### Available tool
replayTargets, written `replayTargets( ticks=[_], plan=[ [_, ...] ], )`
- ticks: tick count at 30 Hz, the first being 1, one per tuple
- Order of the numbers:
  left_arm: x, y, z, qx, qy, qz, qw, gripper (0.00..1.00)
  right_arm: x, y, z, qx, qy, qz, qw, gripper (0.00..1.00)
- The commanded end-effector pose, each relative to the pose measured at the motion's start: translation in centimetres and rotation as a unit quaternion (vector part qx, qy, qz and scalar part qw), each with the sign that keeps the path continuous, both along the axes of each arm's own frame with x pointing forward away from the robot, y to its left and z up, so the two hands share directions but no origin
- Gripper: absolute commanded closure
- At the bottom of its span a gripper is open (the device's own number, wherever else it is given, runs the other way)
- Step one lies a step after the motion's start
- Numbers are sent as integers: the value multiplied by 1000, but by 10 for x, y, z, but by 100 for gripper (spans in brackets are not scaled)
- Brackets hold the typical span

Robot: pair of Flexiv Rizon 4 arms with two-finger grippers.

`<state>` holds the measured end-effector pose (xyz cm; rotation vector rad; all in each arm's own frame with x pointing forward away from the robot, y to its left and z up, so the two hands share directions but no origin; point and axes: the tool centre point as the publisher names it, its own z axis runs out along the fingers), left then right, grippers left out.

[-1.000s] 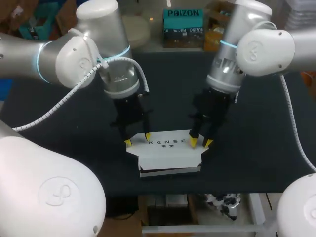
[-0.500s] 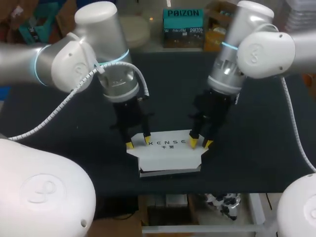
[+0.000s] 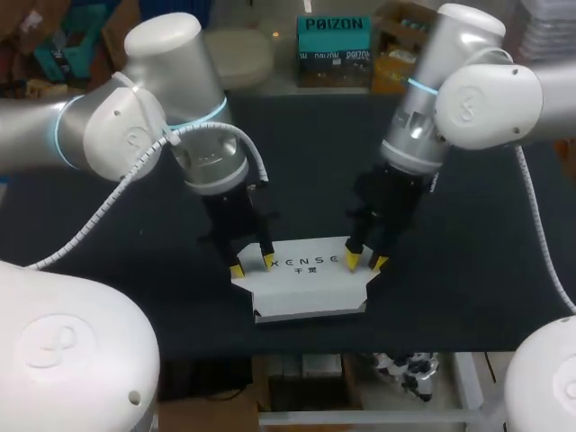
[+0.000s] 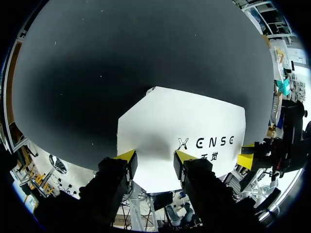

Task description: Assemble the packaging by folding the flat box into shape, placing the metal phone stand inside, and closing the box properly

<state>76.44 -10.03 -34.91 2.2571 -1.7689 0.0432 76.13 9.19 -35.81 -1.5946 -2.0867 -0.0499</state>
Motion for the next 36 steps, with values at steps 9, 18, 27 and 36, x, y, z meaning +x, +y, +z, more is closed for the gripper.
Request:
replayTargets(
  ticks=[9, 18, 27, 36],
  plan=[
    [-4, -2, -7, -7, -3, -8, 1000, 51, -1, 2, -1, -6, -3, -1, 1000, 53],
    [-7, -2, -10, -12, -6, -11, 1000, 52, -1, 3, -2, -5, -5, -4, 1000, 53],
    [-10, -4, -14, -15, -18, -16, 1000, 51, -2, 3, -4, 1, -15, -15, 1000, 53],
    [-12, -4, -20, -23, -51, -17, 998, 50, -2, 2, -5, 11, -29, -27, 999, 52]
  ],
)
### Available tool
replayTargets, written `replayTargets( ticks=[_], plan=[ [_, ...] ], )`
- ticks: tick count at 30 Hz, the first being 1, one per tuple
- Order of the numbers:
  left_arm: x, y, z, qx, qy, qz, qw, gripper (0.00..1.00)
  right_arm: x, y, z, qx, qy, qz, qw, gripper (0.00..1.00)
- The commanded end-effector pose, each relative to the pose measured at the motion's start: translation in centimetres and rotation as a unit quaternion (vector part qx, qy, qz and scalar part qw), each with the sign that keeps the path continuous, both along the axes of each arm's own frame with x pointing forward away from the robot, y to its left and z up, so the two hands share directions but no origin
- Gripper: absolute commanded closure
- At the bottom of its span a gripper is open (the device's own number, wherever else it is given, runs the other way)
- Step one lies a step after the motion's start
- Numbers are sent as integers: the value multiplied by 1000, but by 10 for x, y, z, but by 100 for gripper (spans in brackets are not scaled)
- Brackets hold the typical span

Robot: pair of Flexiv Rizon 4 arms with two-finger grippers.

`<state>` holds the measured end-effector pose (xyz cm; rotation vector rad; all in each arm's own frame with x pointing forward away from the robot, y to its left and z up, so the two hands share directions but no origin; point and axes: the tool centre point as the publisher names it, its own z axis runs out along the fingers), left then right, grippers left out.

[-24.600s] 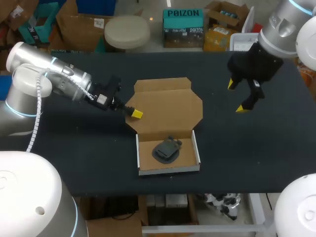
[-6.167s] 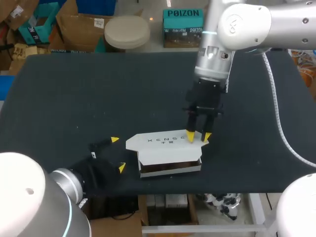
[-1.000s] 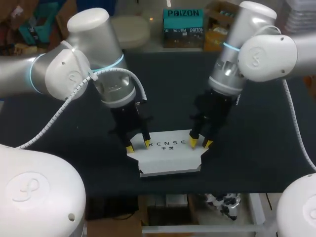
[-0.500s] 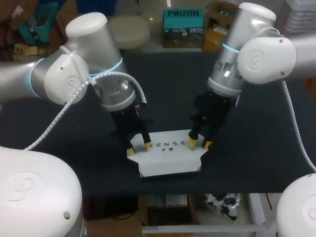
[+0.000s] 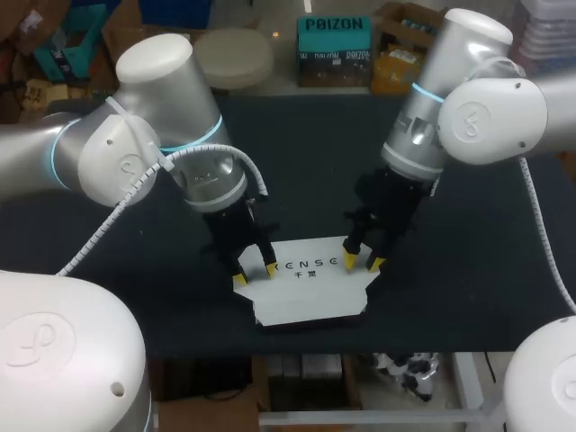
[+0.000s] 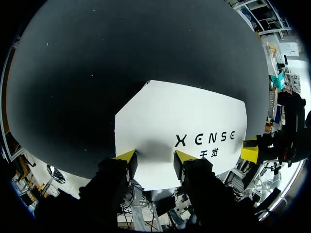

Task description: Assemble the packaging by folding the flat box into shape, placing the metal phone stand inside, and closing the box properly

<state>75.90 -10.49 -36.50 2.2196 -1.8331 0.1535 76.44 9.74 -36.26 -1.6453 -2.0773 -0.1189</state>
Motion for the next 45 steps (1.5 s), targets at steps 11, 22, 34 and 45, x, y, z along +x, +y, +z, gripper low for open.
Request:
replayTargets(
  ticks=[11, 22, 34, 45],
  plan=[
    [-8, -1, -5, -7, -35, 4, 999, 45, -8, -7, -5, 3, -29, -21, 999, 51],
    [-12, -6, -7, -11, -60, -4, 998, 46, -10, -7, -12, 5, -48, -38, 998, 52],
    [-13, -4, -11, -25, -82, -15, 996, 42, -8, -9, -13, 24, -64, -53, 996, 51],
    [-11, -6, -12, -34, -90, -11, 995, 47, -7, -8, -17, 33, -59, -68, 995, 52]
  ],
)
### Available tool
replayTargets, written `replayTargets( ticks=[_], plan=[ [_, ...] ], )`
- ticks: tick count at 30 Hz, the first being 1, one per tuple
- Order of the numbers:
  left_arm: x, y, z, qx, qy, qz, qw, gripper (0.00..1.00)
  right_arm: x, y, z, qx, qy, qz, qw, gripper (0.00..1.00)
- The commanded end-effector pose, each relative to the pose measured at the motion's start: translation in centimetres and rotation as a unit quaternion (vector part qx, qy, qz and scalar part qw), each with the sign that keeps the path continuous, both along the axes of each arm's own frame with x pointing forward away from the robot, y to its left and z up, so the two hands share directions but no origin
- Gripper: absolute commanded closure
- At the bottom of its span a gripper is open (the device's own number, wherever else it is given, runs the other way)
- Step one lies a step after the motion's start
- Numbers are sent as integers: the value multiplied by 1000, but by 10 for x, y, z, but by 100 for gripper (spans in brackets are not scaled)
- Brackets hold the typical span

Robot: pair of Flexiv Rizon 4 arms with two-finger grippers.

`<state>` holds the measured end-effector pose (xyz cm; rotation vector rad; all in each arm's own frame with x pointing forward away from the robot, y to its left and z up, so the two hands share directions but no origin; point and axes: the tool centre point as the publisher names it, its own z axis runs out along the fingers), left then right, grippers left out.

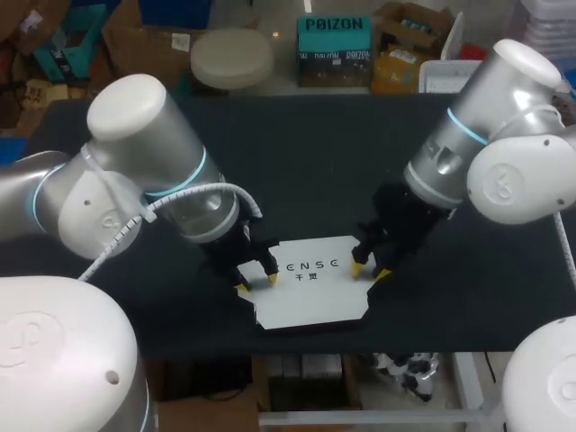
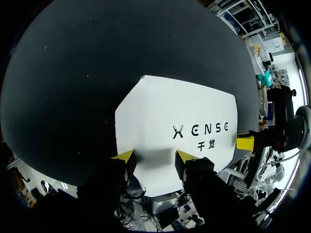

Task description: Assemble the packaging by folding the flat box into shape, placing the metal phone stand inside, and closing the box properly

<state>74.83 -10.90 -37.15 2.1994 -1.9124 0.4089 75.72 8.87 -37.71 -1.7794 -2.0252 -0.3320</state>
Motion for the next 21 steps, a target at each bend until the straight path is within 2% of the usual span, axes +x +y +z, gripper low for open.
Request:
replayTargets(
  ticks=[1, 13, 15, 21],
  plan=[
    [-1, -2, -5, -4, -4, 0, 1000, 47, 0, 1, -3, 3, 1, -1, 1000, 51],
    [1, -3, -10, -18, -8, 3, 1000, 47, 5, 3, -7, 33, -14, -28, 999, 51],
    [2, -2, -11, -19, -6, 7, 1000, 50, 6, 2, -7, 36, -13, -32, 999, 51],
    [9, -2, -16, -23, 6, 18, 1000, 52, 9, -3, -5, 46, -11, -35, 998, 53]
  ],
)
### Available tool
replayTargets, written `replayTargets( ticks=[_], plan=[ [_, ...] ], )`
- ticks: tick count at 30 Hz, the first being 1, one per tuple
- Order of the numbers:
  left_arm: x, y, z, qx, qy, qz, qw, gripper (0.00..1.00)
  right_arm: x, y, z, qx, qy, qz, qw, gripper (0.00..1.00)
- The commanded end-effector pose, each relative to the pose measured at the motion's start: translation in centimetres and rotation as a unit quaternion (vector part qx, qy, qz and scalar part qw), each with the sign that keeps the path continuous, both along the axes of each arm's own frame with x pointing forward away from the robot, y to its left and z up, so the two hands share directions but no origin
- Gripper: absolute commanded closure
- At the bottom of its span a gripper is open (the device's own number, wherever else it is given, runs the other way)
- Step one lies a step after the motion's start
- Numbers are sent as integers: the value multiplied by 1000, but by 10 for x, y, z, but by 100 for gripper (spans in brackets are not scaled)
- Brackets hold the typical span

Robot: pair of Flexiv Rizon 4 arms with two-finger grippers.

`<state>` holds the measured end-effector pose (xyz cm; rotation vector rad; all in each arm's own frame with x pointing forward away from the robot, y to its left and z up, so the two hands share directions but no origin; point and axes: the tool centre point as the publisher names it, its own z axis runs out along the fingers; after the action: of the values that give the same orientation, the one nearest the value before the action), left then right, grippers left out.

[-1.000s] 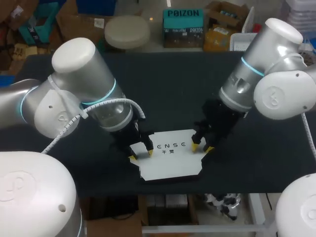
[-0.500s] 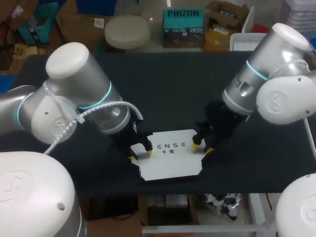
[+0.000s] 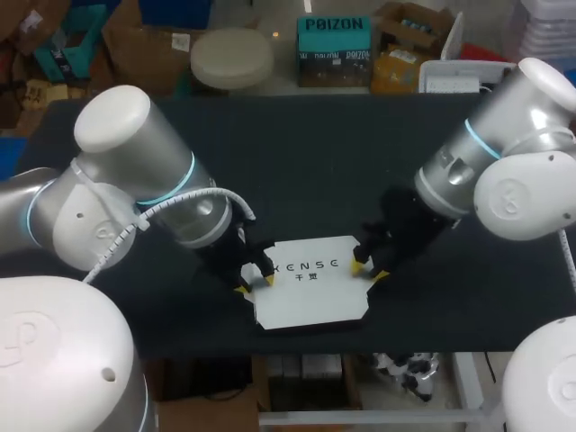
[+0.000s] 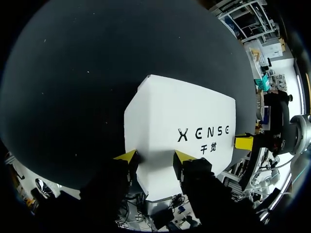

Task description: Assemble the packaging by folding the flat box into shape, placing the metal phone stand inside, and closing the box properly

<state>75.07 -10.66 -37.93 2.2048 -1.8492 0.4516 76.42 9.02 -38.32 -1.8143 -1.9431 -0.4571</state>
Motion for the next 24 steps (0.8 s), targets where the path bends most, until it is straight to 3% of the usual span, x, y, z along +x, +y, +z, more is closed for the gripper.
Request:
replayTargets(
  ticks=[1, 7, 12, 15, 19, 23, 24],
  plan=[
    [8, -4, -8, -1, 7, 1, 1000, 52, 2, -4, 1, 7, 4, 2, 1000, 53],
    [8, -4, -8, -1, 7, 1, 1000, 43, 2, -4, 1, 7, 4, 2, 1000, 52],
    [8, -4, -8, -1, 7, 1, 1000, 41, 2, -4, 1, 7, 4, 2, 1000, 52],
    [8, -4, -8, -1, 7, 1, 1000, 27, 2, -4, 1, 7, 4, 2, 1000, 52],
    [8, -4, -8, -1, 7, 1, 1000, 36, 2, -4, 1, 7, 4, 2, 1000, 51],
    [8, -4, -8, -1, 7, 1, 1000, 40, 2, -4, 1, 7, 4, 2, 1000, 52],
    [8, -4, -8, -1, 7, 1, 1000, 38, 2, -4, 1, 7, 4, 2, 1000, 52]
  ],
)
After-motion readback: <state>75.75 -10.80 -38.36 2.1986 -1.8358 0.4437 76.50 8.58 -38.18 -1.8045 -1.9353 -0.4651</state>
